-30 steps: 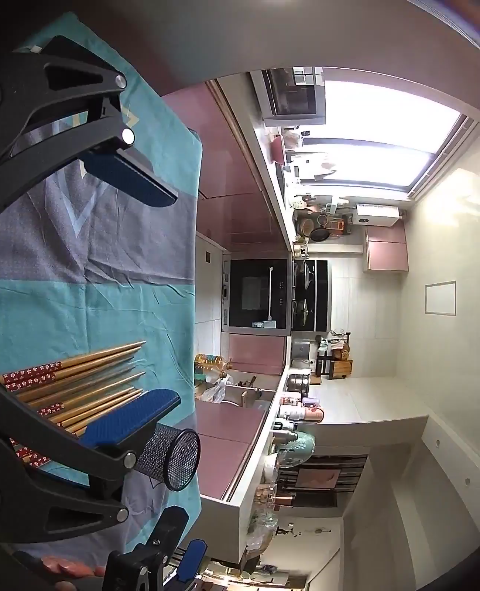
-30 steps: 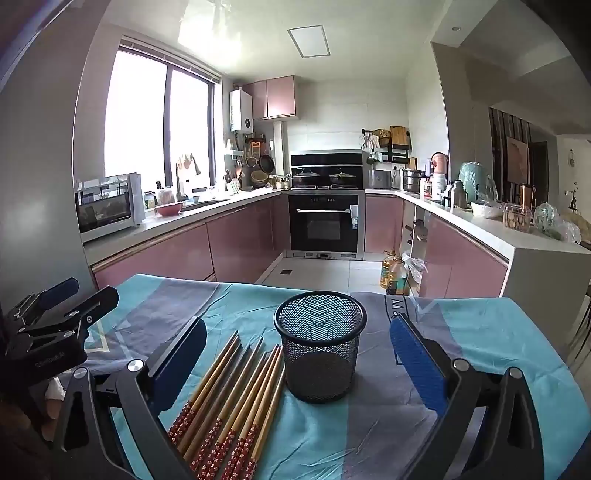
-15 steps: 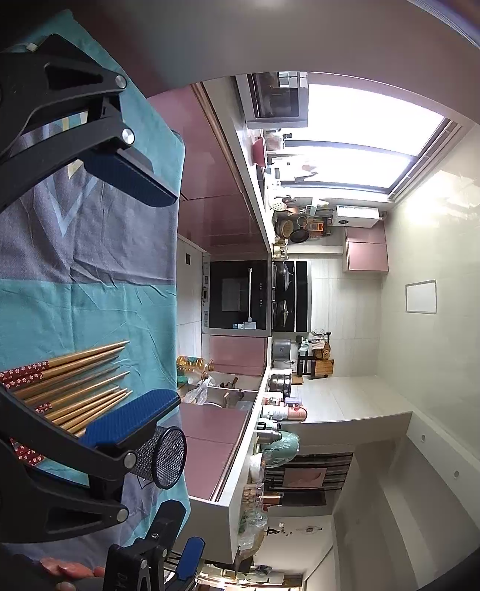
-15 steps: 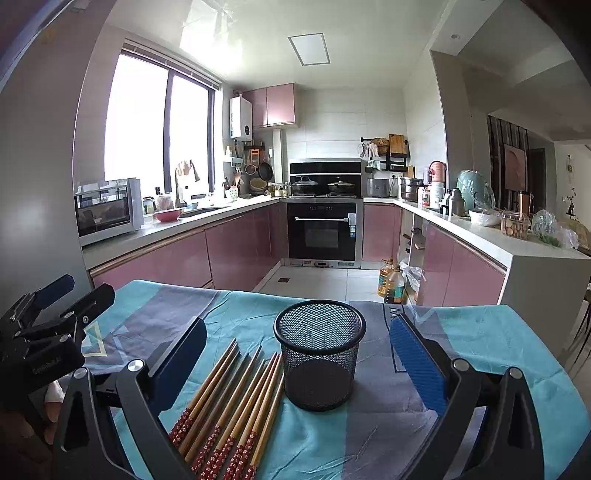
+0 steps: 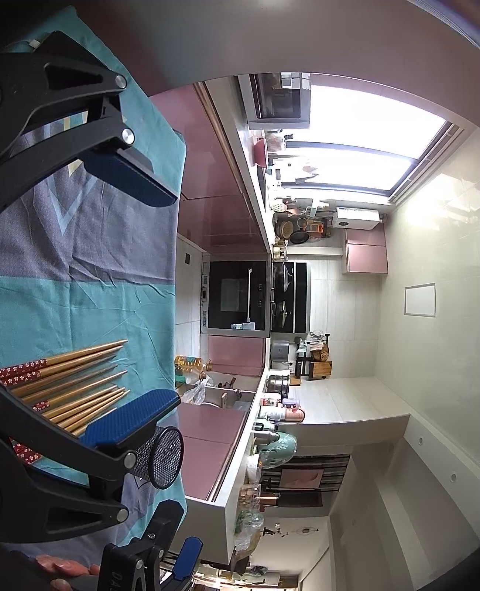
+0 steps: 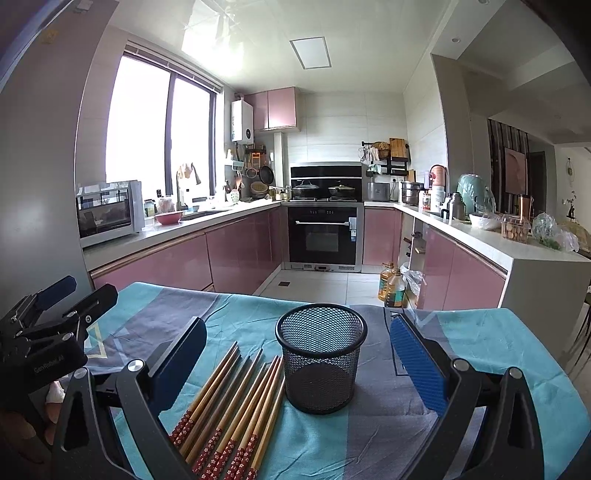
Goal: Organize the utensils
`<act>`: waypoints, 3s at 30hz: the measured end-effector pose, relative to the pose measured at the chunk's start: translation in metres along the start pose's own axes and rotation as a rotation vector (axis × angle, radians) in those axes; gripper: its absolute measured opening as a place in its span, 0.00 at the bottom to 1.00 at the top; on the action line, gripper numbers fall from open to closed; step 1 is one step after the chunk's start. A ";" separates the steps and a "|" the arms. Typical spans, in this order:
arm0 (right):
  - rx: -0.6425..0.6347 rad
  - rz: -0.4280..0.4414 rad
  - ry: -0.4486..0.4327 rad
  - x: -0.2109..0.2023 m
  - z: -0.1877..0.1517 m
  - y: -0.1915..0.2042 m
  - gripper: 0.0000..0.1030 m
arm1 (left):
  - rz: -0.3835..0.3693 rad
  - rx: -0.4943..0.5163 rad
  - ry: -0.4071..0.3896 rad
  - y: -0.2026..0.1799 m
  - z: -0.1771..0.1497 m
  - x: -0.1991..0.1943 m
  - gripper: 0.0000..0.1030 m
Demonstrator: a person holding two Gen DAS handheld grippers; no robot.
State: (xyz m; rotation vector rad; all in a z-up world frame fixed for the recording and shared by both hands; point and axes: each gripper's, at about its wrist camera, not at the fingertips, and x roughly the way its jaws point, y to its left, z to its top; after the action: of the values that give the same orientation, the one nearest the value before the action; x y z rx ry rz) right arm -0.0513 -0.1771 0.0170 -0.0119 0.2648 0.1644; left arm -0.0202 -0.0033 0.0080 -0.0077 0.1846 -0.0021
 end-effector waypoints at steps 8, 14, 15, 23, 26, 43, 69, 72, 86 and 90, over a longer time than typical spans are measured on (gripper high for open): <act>0.003 0.000 -0.003 0.000 -0.001 -0.001 0.94 | -0.001 -0.001 0.003 0.000 0.000 0.000 0.95; 0.000 -0.001 -0.006 -0.003 -0.001 -0.003 0.94 | -0.001 -0.002 0.005 0.000 0.000 0.000 0.95; -0.002 -0.002 -0.008 -0.003 -0.001 -0.003 0.94 | -0.001 -0.002 0.005 0.000 0.000 0.000 0.95; -0.005 0.001 -0.008 -0.005 0.000 -0.003 0.94 | 0.000 0.001 0.011 -0.001 0.000 0.000 0.94; -0.003 0.002 -0.007 -0.004 0.000 -0.003 0.94 | 0.000 0.001 0.011 -0.001 0.000 0.000 0.95; -0.009 0.003 -0.004 -0.004 0.003 -0.003 0.94 | -0.003 0.001 0.020 -0.002 0.000 0.002 0.95; -0.010 0.002 -0.003 -0.003 0.003 -0.002 0.94 | -0.004 0.007 0.031 -0.004 -0.001 0.003 0.95; -0.009 0.003 -0.002 -0.002 0.004 -0.002 0.94 | -0.005 0.009 0.039 -0.005 0.000 0.004 0.95; -0.009 0.015 0.006 -0.002 0.005 -0.002 0.94 | -0.009 0.020 0.052 -0.007 0.001 0.006 0.95; -0.005 0.024 0.022 0.000 0.004 -0.004 0.94 | -0.014 0.020 0.063 -0.005 0.001 0.009 0.95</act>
State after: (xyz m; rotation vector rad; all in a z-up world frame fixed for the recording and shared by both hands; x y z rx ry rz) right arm -0.0495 -0.1808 0.0211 -0.0159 0.2861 0.1890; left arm -0.0113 -0.0085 0.0078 0.0114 0.2472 -0.0184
